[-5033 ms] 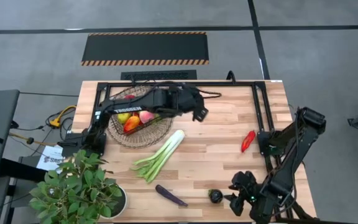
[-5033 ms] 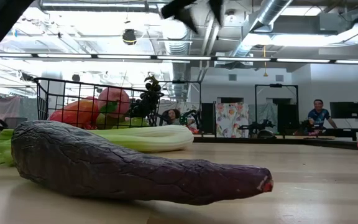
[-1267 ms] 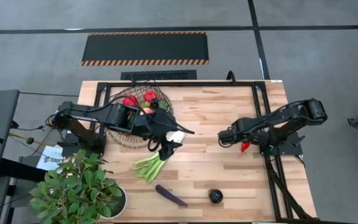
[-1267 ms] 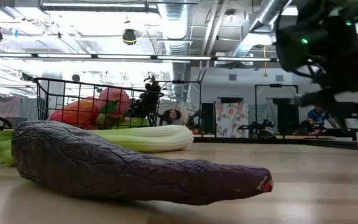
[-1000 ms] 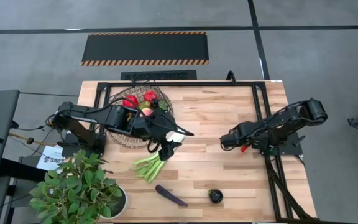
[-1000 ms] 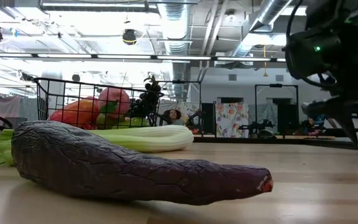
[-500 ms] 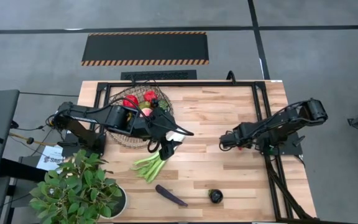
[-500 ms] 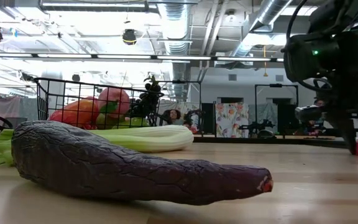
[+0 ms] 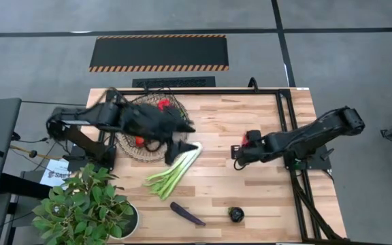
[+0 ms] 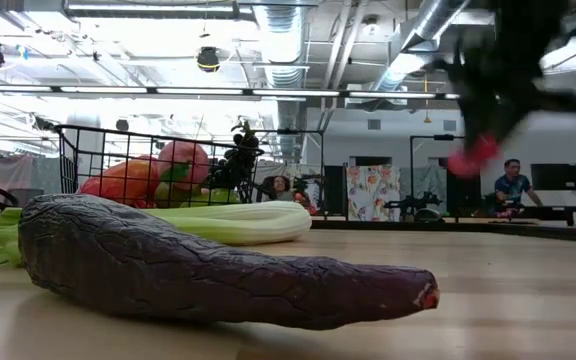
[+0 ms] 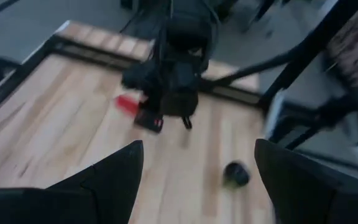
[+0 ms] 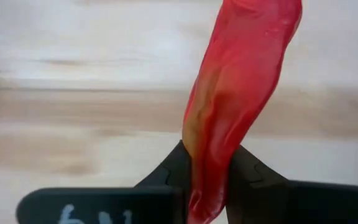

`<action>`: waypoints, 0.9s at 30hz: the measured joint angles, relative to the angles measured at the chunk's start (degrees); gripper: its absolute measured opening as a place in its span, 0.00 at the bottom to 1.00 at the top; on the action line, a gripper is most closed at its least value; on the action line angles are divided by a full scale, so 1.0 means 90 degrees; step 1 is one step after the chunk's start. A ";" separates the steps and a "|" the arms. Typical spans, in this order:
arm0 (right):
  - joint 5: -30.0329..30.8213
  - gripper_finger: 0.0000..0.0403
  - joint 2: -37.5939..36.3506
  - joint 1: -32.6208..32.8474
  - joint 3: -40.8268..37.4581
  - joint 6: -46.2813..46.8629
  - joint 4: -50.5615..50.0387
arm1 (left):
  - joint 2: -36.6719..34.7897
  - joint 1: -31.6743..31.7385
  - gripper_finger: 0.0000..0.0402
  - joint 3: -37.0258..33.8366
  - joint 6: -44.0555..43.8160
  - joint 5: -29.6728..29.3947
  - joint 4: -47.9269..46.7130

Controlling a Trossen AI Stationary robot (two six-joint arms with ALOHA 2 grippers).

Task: Build produce basket
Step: Put the red chili pepper into the wire basket

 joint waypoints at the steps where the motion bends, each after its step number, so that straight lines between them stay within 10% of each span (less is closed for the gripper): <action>1: 0.0288 0.17 -0.0090 0.0098 0.0245 -0.0183 0.0020 | -0.0101 0.0074 0.73 0.0002 -0.0008 0.0161 0.0099; 13: 0.3988 0.17 -0.0652 0.1620 0.3085 -0.3741 0.1093 | -0.0421 0.0612 0.73 -0.0228 -0.0031 0.1615 0.1525; 20: 0.4272 0.17 -0.0587 0.2106 0.3564 -0.7196 0.3719 | -0.0530 0.0658 0.73 -0.1890 -0.0587 0.2246 0.3919; 27: 0.4226 0.17 -0.0584 0.2261 0.3563 -0.8028 0.4267 | -0.0647 0.0770 0.73 -0.2751 -0.0542 0.2024 0.5444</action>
